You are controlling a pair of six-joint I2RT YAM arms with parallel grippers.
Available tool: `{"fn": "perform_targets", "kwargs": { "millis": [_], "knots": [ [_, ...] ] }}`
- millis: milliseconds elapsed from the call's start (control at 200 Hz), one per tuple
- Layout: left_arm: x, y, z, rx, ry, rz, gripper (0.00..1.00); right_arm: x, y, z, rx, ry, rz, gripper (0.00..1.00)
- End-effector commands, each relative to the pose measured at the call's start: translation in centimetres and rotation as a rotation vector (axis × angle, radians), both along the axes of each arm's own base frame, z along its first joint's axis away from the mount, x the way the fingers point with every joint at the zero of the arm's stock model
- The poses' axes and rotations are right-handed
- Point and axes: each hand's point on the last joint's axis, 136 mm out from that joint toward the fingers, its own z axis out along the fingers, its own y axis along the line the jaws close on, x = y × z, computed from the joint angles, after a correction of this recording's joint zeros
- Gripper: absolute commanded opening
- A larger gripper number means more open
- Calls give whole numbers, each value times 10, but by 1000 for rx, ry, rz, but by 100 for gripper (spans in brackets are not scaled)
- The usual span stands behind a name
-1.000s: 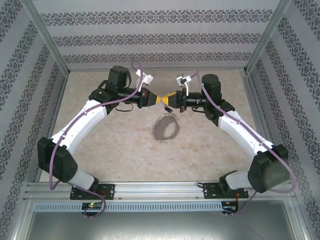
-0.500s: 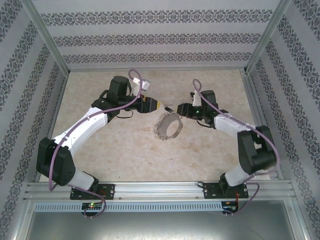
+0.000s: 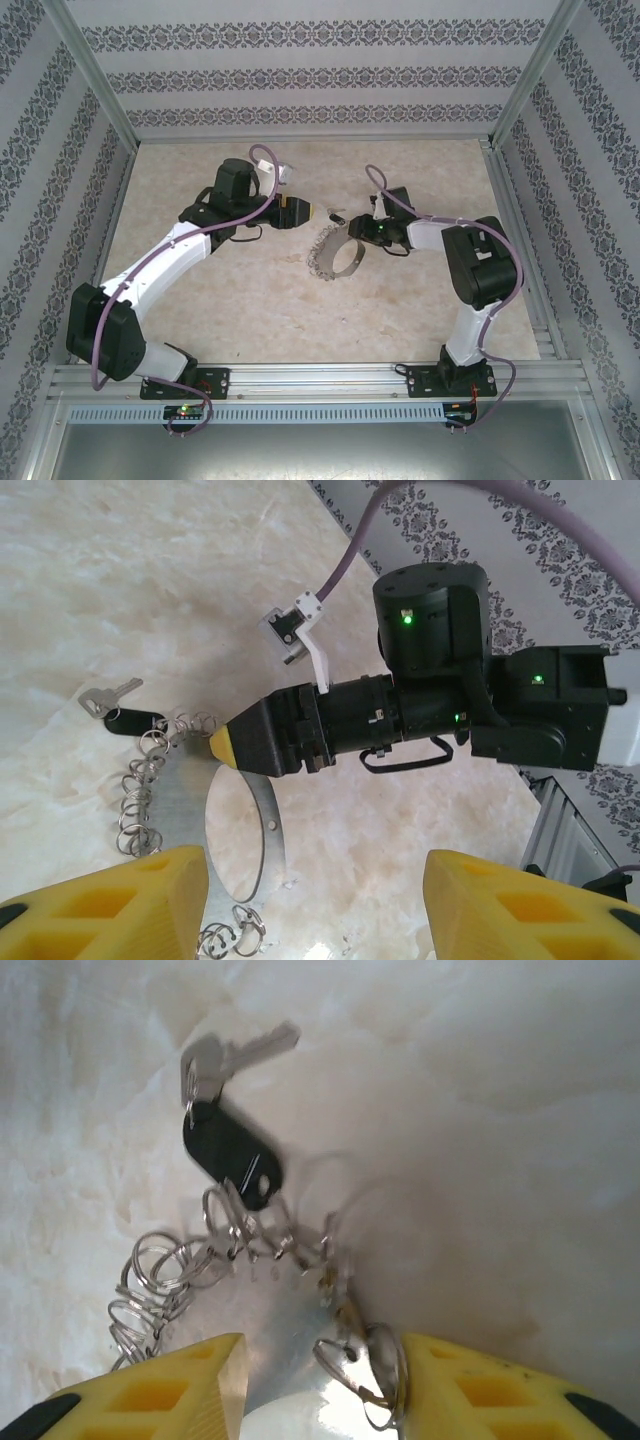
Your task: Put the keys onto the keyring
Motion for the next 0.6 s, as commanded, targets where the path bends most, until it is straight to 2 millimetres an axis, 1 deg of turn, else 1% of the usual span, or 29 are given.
{"fn": "perform_targets", "kwargs": {
  "millis": [0, 40, 130, 215, 245, 280, 320, 390, 450, 500, 595],
  "knots": [
    [-5, 2, 12, -5, -44, 11, 60, -29, 34, -12, 47, 74, 59, 41],
    [-5, 3, 13, -6, -46, 12, 60, -37, 44, -12, 69, 87, 71, 40],
    [-6, 4, 13, -3, -47, 14, 60, -53, 72, -3, 123, 95, 102, 40],
    [-7, 5, 12, -3, -46, 20, 60, -66, 99, 14, 153, 65, 155, 40],
    [-7, 6, 11, -2, -46, 22, 60, -69, 104, 23, 167, 47, 164, 40],
    [-8, 6, 11, 0, -45, 24, 60, -70, 107, 35, 178, 23, 163, 41],
    [-9, 8, 10, 3, -44, 29, 60, -67, 100, 45, 156, -10, 133, 42],
    [-10, 11, 4, 7, -36, 48, 63, -61, 72, 57, 60, -77, 34, 46],
    [-11, 12, -1, 2, -26, 63, 66, -57, 53, 64, 28, -102, -18, 48],
    [-11, 13, -9, 3, -8, 71, 66, -55, 42, 64, 18, -96, -40, 48],
    [-10, 12, -26, 15, 42, 77, 67, -54, 32, 58, 6, -66, -40, 48]
  ]
}}
